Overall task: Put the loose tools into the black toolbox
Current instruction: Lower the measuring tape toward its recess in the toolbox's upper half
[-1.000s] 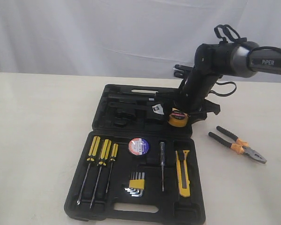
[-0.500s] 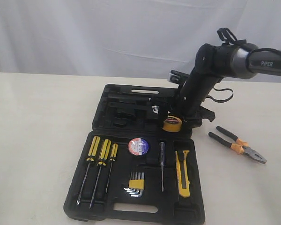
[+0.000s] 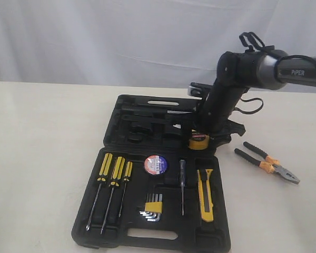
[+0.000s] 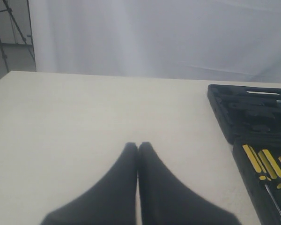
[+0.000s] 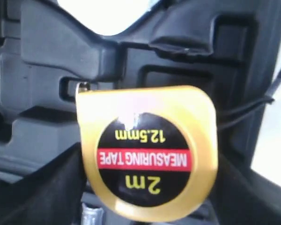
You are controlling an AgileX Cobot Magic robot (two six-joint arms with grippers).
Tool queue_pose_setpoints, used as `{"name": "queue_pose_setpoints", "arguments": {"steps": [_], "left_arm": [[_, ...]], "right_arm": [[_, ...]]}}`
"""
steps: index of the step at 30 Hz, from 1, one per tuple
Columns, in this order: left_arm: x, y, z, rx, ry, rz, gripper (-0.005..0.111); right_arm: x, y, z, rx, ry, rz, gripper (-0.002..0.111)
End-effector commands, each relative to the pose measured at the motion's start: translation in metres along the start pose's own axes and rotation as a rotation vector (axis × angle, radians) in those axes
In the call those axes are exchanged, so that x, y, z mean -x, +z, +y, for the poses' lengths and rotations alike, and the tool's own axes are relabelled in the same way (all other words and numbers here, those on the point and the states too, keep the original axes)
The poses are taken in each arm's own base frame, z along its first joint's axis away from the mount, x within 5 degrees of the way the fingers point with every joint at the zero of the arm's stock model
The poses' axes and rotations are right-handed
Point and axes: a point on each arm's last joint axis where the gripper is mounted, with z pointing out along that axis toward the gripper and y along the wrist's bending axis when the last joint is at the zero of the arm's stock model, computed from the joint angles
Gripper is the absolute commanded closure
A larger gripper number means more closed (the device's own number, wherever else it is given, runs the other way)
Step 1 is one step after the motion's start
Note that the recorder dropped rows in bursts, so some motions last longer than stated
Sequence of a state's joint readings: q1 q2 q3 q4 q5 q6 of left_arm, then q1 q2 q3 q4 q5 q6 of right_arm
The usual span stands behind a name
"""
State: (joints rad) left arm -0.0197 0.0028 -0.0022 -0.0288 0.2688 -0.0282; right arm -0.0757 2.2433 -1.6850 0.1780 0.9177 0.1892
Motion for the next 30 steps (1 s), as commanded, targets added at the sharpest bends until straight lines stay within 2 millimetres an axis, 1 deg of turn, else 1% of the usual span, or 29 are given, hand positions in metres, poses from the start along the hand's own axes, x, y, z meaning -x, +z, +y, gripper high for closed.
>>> {"name": "queue_pose_setpoints", "arguments": {"steps": [1, 3, 4, 10, 12, 13, 14, 15, 16, 17, 18, 19, 20, 22, 24, 27, 30], "left_arm": [[-0.001, 0.0, 0.0, -0.004, -0.007, -0.001, 0.107], [-0.001, 0.0, 0.0, -0.004, -0.007, -0.001, 0.107], [-0.001, 0.0, 0.0, -0.004, -0.007, -0.001, 0.107], [-0.001, 0.0, 0.0, -0.004, -0.007, -0.001, 0.107], [-0.001, 0.0, 0.0, -0.004, -0.007, -0.001, 0.107], [-0.001, 0.0, 0.0, -0.004, -0.007, -0.001, 0.107], [-0.001, 0.0, 0.0, -0.004, -0.007, -0.001, 0.107], [-0.001, 0.0, 0.0, -0.004, -0.007, -0.001, 0.107], [-0.001, 0.0, 0.0, -0.004, -0.007, -0.001, 0.107], [-0.001, 0.0, 0.0, -0.004, -0.007, -0.001, 0.107], [-0.001, 0.0, 0.0, -0.004, -0.007, -0.001, 0.107], [-0.001, 0.0, 0.0, -0.004, -0.007, -0.001, 0.107], [-0.001, 0.0, 0.0, -0.004, -0.007, -0.001, 0.107], [-0.001, 0.0, 0.0, -0.004, -0.007, -0.001, 0.107], [-0.001, 0.0, 0.0, -0.004, -0.007, -0.001, 0.107], [-0.001, 0.0, 0.0, -0.004, -0.007, -0.001, 0.107], [-0.001, 0.0, 0.0, -0.004, -0.007, -0.001, 0.107]], "right_arm": [[0.001, -0.012, -0.002, -0.034, -0.011, -0.024, 0.037], [0.008, -0.02, 0.001, -0.024, -0.009, -0.06, 0.031], [0.009, -0.021, 0.001, -0.022, -0.006, -0.064, 0.03], [0.008, -0.022, 0.002, -0.019, 0.024, -0.058, 0.029], [0.007, -0.029, 0.003, -0.016, 0.024, -0.058, 0.029], [0.006, -0.039, 0.004, -0.015, 0.021, -0.063, 0.029], [0.005, -0.043, 0.004, -0.015, 0.02, -0.061, 0.029], [0.003, -0.056, 0.006, -0.012, 0.016, -0.063, 0.03], [0.001, -0.063, 0.006, -0.012, 0.01, -0.061, 0.034], [-0.002, -0.074, 0.007, -0.014, -0.005, -0.048, 0.048], [-0.004, -0.078, 0.007, -0.016, -0.02, -0.037, 0.056], [-0.006, -0.083, 0.007, -0.018, -0.044, -0.034, 0.071], [-0.007, -0.086, 0.008, -0.019, -0.061, -0.03, 0.082], [-0.007, -0.088, 0.008, -0.017, -0.091, -0.038, 0.108], [-0.006, -0.087, 0.008, -0.016, -0.107, -0.048, 0.108], [-0.002, -0.08, 0.007, -0.021, -0.139, -0.066, 0.108], [0.002, -0.067, 0.005, -0.033, -0.161, -0.077, 0.109]]}}
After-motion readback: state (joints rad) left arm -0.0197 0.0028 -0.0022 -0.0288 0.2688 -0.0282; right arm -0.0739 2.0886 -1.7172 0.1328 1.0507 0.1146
